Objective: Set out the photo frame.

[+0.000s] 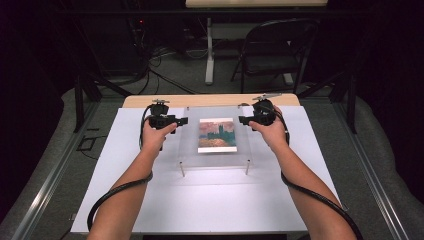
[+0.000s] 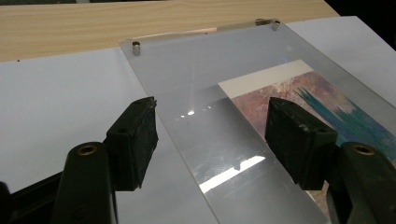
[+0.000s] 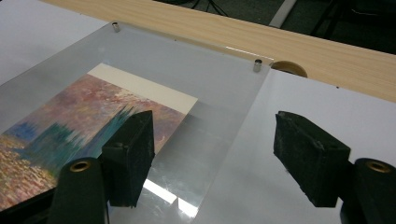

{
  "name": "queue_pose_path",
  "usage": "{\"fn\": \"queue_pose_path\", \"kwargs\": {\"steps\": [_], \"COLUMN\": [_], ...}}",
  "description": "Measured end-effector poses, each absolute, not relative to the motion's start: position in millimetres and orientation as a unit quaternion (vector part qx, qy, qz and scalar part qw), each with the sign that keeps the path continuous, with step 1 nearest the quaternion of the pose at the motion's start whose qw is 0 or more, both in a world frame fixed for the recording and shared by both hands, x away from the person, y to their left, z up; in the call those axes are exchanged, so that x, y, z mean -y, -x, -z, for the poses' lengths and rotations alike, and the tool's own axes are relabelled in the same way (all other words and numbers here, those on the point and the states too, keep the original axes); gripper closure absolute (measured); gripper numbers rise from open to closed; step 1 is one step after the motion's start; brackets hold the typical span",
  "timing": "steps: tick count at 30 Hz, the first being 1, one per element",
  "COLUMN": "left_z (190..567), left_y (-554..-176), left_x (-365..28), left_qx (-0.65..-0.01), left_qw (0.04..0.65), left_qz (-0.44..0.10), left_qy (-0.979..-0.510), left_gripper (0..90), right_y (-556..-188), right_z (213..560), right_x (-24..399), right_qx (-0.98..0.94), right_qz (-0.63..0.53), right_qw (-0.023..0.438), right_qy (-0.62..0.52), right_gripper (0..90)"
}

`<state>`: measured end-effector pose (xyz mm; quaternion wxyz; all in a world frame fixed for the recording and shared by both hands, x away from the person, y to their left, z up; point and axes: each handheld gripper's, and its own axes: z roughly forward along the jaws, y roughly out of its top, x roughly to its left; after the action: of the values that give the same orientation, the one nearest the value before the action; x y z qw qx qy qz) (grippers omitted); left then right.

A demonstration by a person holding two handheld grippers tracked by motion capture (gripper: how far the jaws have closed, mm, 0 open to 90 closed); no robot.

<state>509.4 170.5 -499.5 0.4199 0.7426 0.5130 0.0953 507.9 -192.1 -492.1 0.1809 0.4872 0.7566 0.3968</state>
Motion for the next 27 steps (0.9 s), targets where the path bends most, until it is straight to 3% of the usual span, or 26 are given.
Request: {"fn": "queue_pose_path", "kwargs": {"steps": [27], "left_z": [532.3], "left_y": [-525.7], "left_x": [-165.7], "left_qx": [-0.539], "left_qw": [0.406], "left_qz": [-0.046], "left_qy": [-0.736], "left_gripper": [34.1], "right_y": [-527.3], "right_z": [521.5], "right_x": [186.0], "right_qx": [-0.748], "right_qz": [-0.394], "right_qw": [0.091], "right_qy": [-0.527], "right_gripper": [30.9]}}
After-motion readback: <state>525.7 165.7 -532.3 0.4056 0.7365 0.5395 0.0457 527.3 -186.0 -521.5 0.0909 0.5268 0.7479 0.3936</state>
